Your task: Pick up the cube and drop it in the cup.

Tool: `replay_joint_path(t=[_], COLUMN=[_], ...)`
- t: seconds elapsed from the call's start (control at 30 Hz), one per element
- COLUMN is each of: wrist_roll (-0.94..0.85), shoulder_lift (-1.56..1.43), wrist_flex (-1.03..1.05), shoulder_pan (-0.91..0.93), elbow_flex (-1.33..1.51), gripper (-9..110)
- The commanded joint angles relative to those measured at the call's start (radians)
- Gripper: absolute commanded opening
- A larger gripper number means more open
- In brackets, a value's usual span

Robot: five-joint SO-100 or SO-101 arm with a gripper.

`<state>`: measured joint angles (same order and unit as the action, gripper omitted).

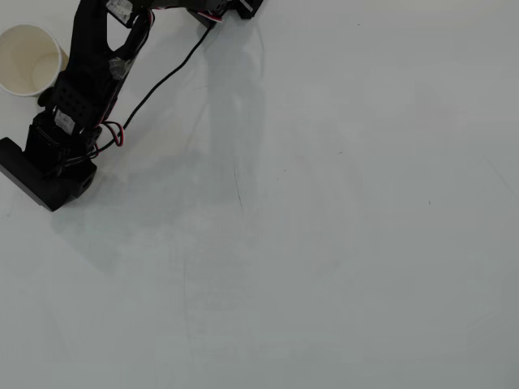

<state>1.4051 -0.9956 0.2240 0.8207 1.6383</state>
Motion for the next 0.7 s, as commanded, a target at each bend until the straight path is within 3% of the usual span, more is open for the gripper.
replay_joint_path(t=[0.0,0.67], wrist_roll=[0.005,0.008], shoulder_lift=[-0.152,-0.834], wrist_flex=[0.031,0.129], shoulder_pan=[-0.014,-0.029], elbow_flex=[-0.084,0.321], gripper=[0,0])
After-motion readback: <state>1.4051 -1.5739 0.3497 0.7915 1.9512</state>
